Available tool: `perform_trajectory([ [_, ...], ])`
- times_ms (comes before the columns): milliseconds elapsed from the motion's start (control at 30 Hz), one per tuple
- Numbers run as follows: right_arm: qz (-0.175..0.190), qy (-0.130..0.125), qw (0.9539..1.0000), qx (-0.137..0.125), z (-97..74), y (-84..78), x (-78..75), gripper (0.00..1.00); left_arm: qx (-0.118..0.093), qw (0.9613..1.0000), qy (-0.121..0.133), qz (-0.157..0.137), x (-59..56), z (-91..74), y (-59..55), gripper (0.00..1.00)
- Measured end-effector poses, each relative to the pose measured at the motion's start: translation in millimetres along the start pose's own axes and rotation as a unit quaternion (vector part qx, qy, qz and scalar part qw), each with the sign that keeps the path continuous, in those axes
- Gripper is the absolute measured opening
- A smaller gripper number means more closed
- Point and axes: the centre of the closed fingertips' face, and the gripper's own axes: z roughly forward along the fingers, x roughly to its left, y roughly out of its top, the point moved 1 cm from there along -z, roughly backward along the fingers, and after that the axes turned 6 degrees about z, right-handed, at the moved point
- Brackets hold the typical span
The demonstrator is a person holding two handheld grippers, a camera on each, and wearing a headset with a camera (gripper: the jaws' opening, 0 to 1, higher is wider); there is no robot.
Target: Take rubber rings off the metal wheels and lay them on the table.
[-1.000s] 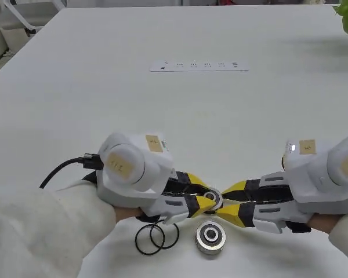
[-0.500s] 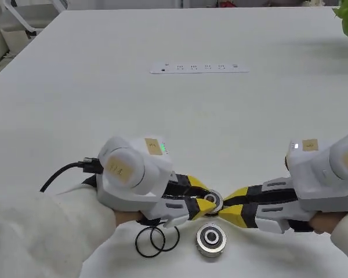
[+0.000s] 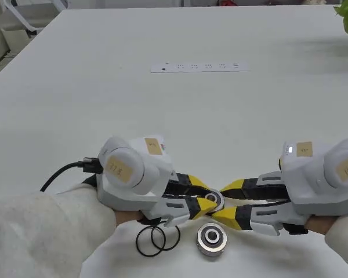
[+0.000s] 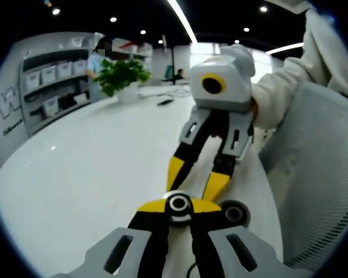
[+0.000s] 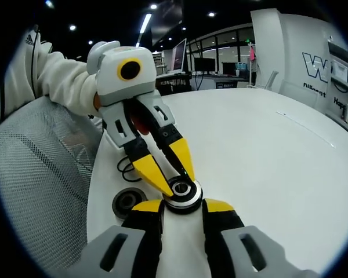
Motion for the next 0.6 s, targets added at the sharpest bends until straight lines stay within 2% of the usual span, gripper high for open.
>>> perform_trajectory([
  [333, 0.000, 0.004, 1.0000, 0.000, -7.9, -2.7, -1.0, 0.14, -0.002, 1.0000, 0.001, -0.001, 1.0, -0.3, -0.2, 0.14],
  [533, 0.003, 0.002, 1.0000, 0.003, -7.2, -3.2, -1.3, 0.12, -0.002, 1.0000, 0.001, -0.003, 1.4, -0.5, -0.3, 0.14],
  [600, 0.008, -0.015, 0.9997, 0.017, -8.4, -7.7, -7.7, 0.07, -0.002, 1.0000, 0.001, -0.003, 1.4, -0.6, -0.3, 0.14],
])
